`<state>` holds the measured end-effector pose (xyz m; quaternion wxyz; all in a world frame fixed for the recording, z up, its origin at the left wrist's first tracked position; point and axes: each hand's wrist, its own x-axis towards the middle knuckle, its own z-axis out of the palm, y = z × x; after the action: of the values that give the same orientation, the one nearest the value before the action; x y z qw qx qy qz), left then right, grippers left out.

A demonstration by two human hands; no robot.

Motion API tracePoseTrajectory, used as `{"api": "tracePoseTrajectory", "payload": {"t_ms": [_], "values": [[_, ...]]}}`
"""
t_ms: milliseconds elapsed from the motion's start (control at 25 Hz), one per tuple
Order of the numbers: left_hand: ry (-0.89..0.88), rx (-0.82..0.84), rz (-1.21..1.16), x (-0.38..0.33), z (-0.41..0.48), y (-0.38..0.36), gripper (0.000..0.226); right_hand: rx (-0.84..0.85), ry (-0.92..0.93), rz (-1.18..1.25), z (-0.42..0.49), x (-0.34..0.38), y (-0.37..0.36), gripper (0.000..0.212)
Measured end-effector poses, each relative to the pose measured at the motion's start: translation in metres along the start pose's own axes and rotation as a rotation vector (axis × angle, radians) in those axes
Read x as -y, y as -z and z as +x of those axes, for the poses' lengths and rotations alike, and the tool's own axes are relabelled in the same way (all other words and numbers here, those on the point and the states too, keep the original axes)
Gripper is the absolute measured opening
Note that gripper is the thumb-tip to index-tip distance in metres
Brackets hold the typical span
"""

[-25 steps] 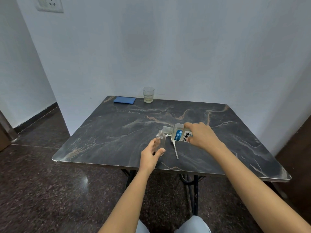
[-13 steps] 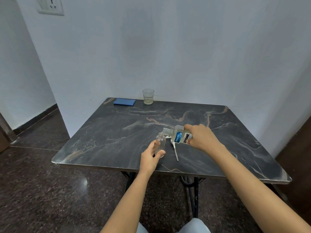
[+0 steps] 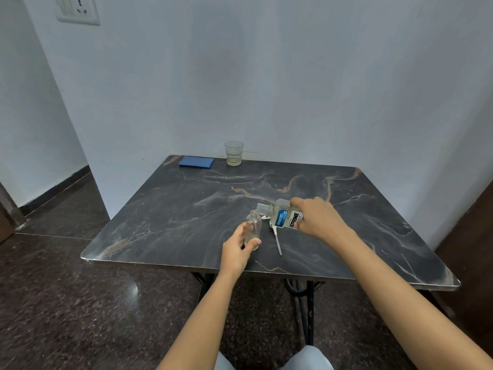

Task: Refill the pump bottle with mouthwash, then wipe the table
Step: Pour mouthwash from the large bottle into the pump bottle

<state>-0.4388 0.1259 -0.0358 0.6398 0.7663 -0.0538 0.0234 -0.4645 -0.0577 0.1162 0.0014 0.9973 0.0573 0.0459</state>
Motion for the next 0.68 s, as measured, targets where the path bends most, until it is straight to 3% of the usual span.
{"api": "tracePoseTrajectory", "payload": {"t_ms": [680], "values": [[-0.002,0.006,-0.014,-0.0013,-0.0016,0.0004,0.051,0.029,-0.010,0.022,0.0003,0.0022,0.0052,0.040]]}}
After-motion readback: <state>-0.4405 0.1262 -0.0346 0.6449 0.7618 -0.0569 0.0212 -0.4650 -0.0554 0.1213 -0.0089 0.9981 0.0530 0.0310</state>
